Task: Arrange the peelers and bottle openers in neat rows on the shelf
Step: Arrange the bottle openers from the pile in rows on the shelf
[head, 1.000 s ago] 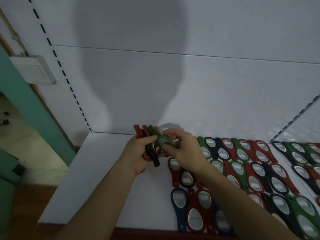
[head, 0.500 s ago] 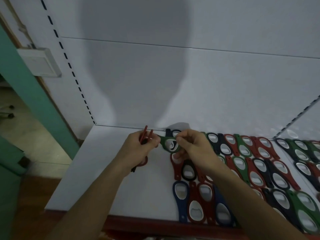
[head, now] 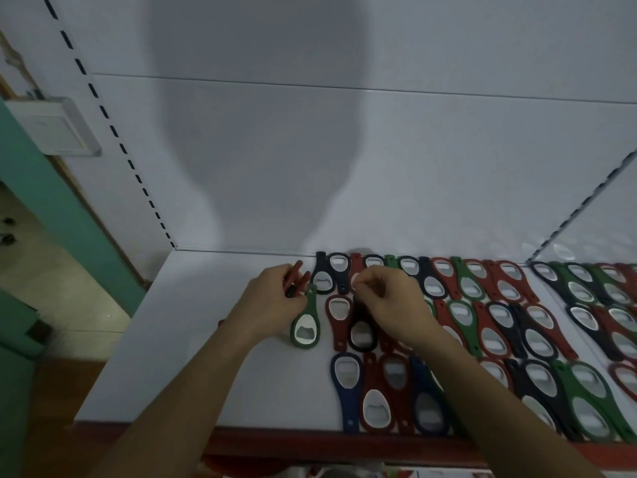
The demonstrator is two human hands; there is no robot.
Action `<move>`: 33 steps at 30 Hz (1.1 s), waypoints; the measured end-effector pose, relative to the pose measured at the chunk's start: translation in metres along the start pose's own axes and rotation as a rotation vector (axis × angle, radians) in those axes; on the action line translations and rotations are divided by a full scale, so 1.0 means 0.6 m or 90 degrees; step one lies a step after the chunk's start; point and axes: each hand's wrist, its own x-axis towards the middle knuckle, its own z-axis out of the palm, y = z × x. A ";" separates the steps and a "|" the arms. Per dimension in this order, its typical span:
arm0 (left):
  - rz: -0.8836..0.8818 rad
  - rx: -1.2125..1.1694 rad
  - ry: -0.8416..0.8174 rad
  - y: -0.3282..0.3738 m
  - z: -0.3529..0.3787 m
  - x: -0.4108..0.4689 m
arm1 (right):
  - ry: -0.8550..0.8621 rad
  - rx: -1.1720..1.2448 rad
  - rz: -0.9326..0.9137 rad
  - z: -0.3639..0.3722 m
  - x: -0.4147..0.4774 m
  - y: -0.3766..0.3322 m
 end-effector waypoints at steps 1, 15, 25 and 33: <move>0.003 0.019 -0.007 0.002 0.003 -0.002 | 0.046 -0.049 -0.017 0.001 0.000 0.009; 0.117 0.283 -0.138 0.013 -0.004 -0.034 | -0.013 -0.408 -0.067 0.037 0.006 0.064; 0.077 0.257 -0.033 0.017 0.035 -0.035 | -0.010 -0.400 -0.066 0.039 0.008 0.066; 0.027 -0.004 -0.026 0.028 0.019 -0.042 | 0.052 -0.286 -0.106 0.020 -0.003 0.027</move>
